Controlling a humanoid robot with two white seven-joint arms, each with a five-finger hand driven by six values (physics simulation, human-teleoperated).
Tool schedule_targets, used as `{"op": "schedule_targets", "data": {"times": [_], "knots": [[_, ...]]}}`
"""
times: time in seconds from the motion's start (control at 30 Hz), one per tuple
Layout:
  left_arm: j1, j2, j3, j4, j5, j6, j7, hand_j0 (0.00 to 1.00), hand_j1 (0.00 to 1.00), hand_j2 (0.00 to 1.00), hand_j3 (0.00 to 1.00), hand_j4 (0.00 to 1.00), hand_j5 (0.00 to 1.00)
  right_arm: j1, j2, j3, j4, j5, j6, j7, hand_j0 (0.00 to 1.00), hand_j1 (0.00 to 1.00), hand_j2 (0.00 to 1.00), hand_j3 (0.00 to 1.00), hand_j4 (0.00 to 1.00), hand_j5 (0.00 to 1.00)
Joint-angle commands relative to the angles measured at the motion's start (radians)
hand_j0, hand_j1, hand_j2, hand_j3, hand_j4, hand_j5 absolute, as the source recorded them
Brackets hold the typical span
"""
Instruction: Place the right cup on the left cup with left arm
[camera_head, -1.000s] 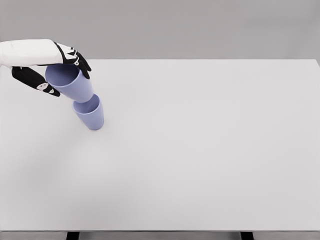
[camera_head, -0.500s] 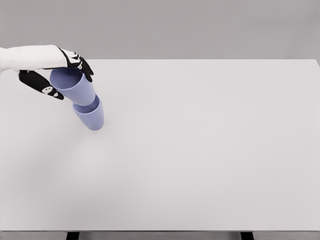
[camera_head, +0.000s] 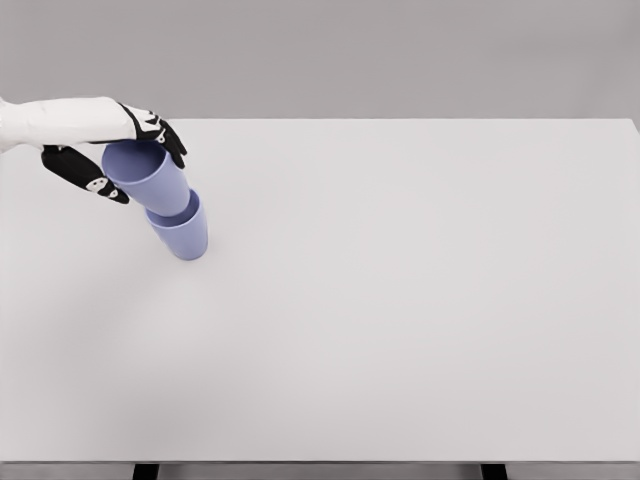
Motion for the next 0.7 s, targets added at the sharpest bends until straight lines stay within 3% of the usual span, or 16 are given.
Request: {"op": "schedule_targets", "data": {"times": [0.0,0.47,0.53,0.6,0.67], "knots": [[0.000,0.000,0.002,0.005,0.006,0.003,0.000,0.58,0.58,0.58,0.58,0.58,0.58,0.000,0.000,0.000,0.000,0.000,0.000,0.000,1.00,1.00,1.00,1.00,1.00,1.00],[0.014,-0.016,0.003,0.014,-0.008,0.003,0.000,0.60,0.60,0.60,0.60,0.60,0.60,0.000,0.000,0.000,0.000,0.000,0.000,0.000,1.00,1.00,1.00,1.00,1.00,1.00],[0.014,-0.014,0.005,0.014,-0.008,0.003,0.000,0.69,0.69,0.69,0.69,0.69,0.69,0.000,0.000,0.000,0.000,0.000,0.000,0.000,1.00,1.00,1.00,1.00,1.00,1.00],[0.014,-0.017,0.005,0.014,-0.009,0.003,0.000,0.92,0.92,0.92,0.92,0.92,0.92,0.000,0.000,0.000,0.000,0.000,0.000,0.000,1.00,1.00,1.00,1.00,1.00,1.00],[0.014,-0.020,0.008,0.014,-0.016,0.003,0.000,1.00,1.00,1.00,1.00,1.00,1.00,0.000,0.000,0.000,0.000,0.000,0.000,0.000,1.00,1.00,1.00,1.00,1.00,1.00]]}}
